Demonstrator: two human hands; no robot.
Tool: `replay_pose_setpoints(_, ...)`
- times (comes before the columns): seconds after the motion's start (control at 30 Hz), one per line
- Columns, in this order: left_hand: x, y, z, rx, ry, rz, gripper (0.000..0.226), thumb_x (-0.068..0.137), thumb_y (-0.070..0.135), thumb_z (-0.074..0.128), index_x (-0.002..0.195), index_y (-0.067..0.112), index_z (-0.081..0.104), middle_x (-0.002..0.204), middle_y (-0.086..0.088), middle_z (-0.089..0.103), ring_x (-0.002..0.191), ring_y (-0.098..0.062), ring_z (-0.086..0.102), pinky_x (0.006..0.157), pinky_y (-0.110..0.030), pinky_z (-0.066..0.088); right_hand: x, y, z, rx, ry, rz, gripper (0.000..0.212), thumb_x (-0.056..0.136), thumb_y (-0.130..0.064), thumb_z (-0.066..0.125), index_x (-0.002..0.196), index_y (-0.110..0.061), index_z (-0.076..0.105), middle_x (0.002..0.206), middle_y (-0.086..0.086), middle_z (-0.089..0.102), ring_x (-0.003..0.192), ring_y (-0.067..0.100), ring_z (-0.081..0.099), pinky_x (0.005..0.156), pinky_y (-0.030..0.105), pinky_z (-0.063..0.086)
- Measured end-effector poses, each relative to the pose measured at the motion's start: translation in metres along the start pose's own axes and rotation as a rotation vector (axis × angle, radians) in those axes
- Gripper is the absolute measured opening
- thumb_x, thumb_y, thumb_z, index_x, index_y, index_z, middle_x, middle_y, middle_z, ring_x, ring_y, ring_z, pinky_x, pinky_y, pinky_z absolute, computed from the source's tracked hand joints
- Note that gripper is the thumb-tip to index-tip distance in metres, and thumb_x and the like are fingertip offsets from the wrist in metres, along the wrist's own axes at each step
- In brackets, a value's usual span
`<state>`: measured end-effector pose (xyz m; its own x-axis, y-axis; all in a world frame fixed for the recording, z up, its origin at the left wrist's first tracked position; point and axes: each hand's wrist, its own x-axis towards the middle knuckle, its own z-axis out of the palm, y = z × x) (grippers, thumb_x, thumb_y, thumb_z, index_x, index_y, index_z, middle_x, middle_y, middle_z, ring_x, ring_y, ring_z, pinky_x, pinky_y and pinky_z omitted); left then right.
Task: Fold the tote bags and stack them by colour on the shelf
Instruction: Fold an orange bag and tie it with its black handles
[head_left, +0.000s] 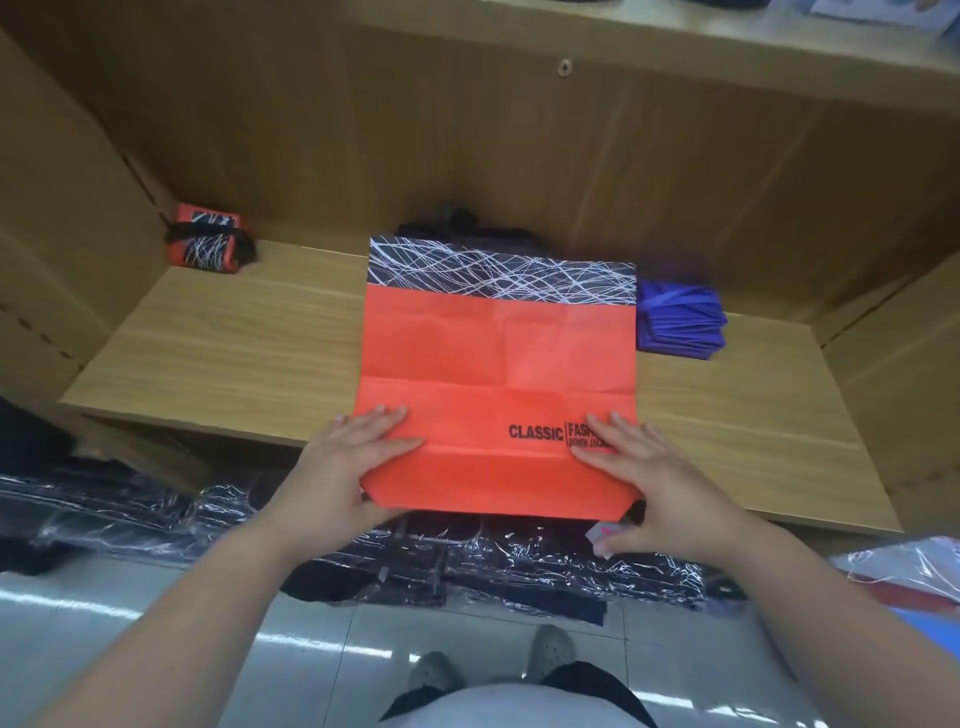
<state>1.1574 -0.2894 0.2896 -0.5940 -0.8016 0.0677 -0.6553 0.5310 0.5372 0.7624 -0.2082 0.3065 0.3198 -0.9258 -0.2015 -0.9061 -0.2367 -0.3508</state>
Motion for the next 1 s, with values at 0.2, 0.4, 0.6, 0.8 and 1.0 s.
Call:
replay_pose_setpoints(0.2,0.002,0.006,-0.019,-0.435,0.081,-0.273,0.027,0.088,0.021,0.075,0.113,0.030,0.074,0.124,0.016,0.068,0.121,0.005,0.057,0.114,-0.035,0.040,0.002,0.004,0.001,0.426,0.240,0.055,0.033,0.082,-0.065,0.067,0.114,-0.055,0.068,0.145,-0.024,0.051,0.143,-0.002,0.037,0.125,0.043,0.023)
replay_pose_setpoints(0.4,0.008,0.017,-0.021,-0.511,0.189,-0.400,0.016,0.096,0.024,0.068,0.100,0.039,0.072,0.093,0.014,0.075,0.088,-0.009,0.070,0.084,-0.039,0.056,0.006,-0.005,-0.008,0.651,0.346,0.222,0.065,0.075,-0.083,0.057,0.098,-0.025,0.075,0.094,0.004,0.075,0.082,0.008,0.064,0.085,0.039,0.052)
replay_pose_setpoints(0.6,0.015,0.029,-0.014,-0.559,0.287,-0.476,0.035,0.091,0.013,0.072,0.115,0.036,0.060,0.108,0.014,0.072,0.099,-0.002,0.067,0.086,-0.018,0.049,0.014,-0.013,-0.007,0.585,0.463,0.325,0.063,0.086,-0.063,0.062,0.065,-0.005,0.050,0.060,-0.005,0.040,0.058,0.010,0.037,0.059,0.033,0.033)
replay_pose_setpoints(0.8,0.024,0.032,-0.009,-0.287,0.316,-0.384,0.042,0.088,0.011,0.075,0.124,0.028,0.064,0.105,0.007,0.060,0.108,-0.016,0.059,0.095,-0.031,0.045,0.028,-0.017,-0.002,0.406,0.561,0.436,0.025,0.081,-0.031,0.083,0.094,-0.036,0.062,0.074,-0.003,0.059,0.072,0.013,0.057,0.065,0.027,0.044)
replay_pose_setpoints(1.0,0.025,0.008,0.003,-0.057,0.350,-0.201,0.022,0.082,0.006,0.080,0.101,0.017,0.079,0.136,-0.003,0.057,0.122,-0.025,0.054,0.106,-0.041,0.043,0.032,-0.012,0.004,0.269,0.613,0.329,0.020,0.080,-0.022,0.084,0.094,-0.028,0.072,0.084,-0.005,0.058,0.082,0.019,0.057,0.075,0.033,0.048)
